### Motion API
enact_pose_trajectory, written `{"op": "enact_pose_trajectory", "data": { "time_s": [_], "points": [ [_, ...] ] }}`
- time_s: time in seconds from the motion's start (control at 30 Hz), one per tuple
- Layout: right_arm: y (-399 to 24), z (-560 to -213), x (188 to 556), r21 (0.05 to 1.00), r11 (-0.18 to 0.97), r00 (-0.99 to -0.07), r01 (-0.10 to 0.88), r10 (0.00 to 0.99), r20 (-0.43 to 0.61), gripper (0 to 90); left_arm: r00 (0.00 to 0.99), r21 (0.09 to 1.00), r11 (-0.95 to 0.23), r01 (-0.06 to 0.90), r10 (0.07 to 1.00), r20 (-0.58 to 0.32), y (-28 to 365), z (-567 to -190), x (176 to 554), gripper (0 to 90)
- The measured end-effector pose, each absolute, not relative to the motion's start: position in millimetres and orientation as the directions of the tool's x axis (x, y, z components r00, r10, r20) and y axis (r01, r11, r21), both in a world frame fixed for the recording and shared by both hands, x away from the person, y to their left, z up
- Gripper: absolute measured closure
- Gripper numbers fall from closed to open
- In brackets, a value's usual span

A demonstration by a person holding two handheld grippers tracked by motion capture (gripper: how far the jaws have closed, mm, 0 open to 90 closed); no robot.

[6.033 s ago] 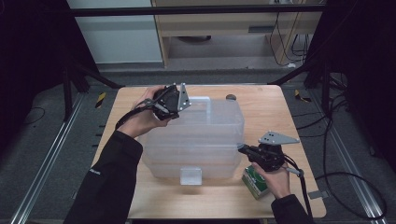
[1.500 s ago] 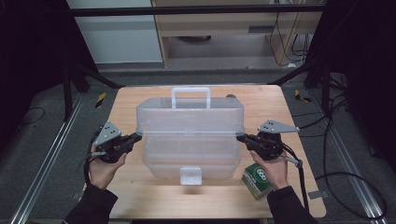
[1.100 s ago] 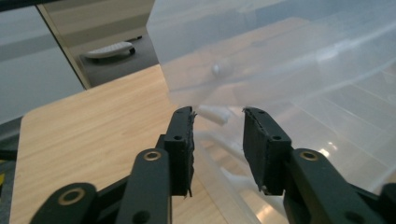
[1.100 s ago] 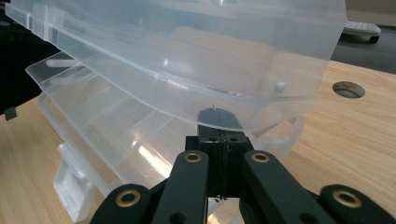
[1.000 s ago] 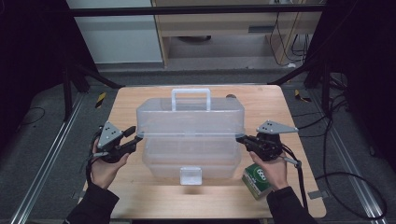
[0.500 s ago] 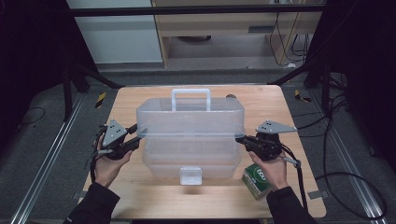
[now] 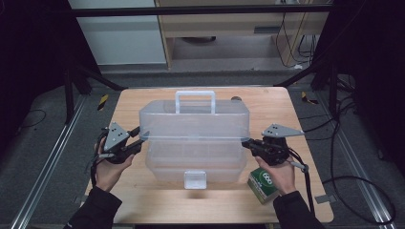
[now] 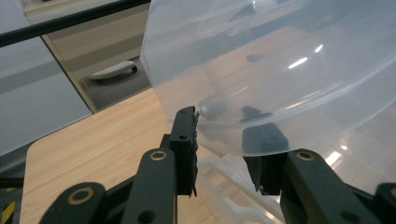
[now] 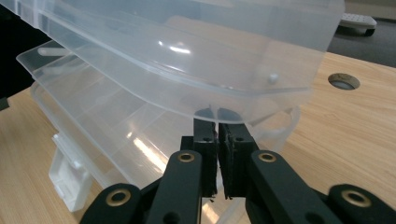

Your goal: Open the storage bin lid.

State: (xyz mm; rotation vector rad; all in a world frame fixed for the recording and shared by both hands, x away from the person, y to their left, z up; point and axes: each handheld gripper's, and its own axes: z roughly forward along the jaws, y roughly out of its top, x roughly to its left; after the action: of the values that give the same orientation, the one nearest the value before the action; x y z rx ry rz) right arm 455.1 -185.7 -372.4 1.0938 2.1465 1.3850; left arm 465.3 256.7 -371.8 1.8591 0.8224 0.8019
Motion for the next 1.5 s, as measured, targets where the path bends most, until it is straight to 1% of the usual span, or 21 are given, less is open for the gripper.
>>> {"op": "enact_pose_trajectory", "data": {
  "time_s": [0.3, 0.53, 0.6, 0.87, 1.1, 1.43, 1.5],
  "points": [
    [-195, -384, 451, 0.854, 0.253, -0.602, 0.455, 0.794, 0.086, 78.6, 0.561, 0.911, -0.352, 0.215, 0.808, 0.18, 256, -372, 465, 66.2],
    [-198, -398, 452, 0.822, 0.267, -0.589, 0.503, 0.802, 0.1, 75.1, 0.56, 0.911, -0.348, 0.221, 0.81, 0.173, 256, -371, 465, 66.1],
    [-196, -402, 452, 0.811, 0.279, -0.592, 0.515, 0.8, 0.101, 74.7, 0.559, 0.911, -0.355, 0.21, 0.808, 0.186, 256, -371, 466, 66.1],
    [-193, -412, 455, 0.791, 0.279, -0.593, 0.544, 0.795, 0.128, 74.9, 0.557, 0.911, -0.353, 0.214, 0.81, 0.183, 256, -369, 467, 66.6],
    [-190, -413, 456, 0.785, 0.277, -0.589, 0.554, 0.797, 0.135, 78.4, 0.549, 0.913, -0.35, 0.21, 0.815, 0.186, 255, -362, 470, 67.0],
    [-187, -413, 457, 0.78, 0.288, -0.585, 0.555, 0.802, 0.12, 78.1, 0.541, 0.922, -0.328, 0.205, 0.823, 0.172, 255, -354, 477, 67.5],
    [-187, -413, 457, 0.781, 0.283, -0.584, 0.558, 0.802, 0.126, 78.1, 0.534, 0.925, -0.313, 0.217, 0.831, 0.156, 254, -352, 478, 67.5]
  ]
}}
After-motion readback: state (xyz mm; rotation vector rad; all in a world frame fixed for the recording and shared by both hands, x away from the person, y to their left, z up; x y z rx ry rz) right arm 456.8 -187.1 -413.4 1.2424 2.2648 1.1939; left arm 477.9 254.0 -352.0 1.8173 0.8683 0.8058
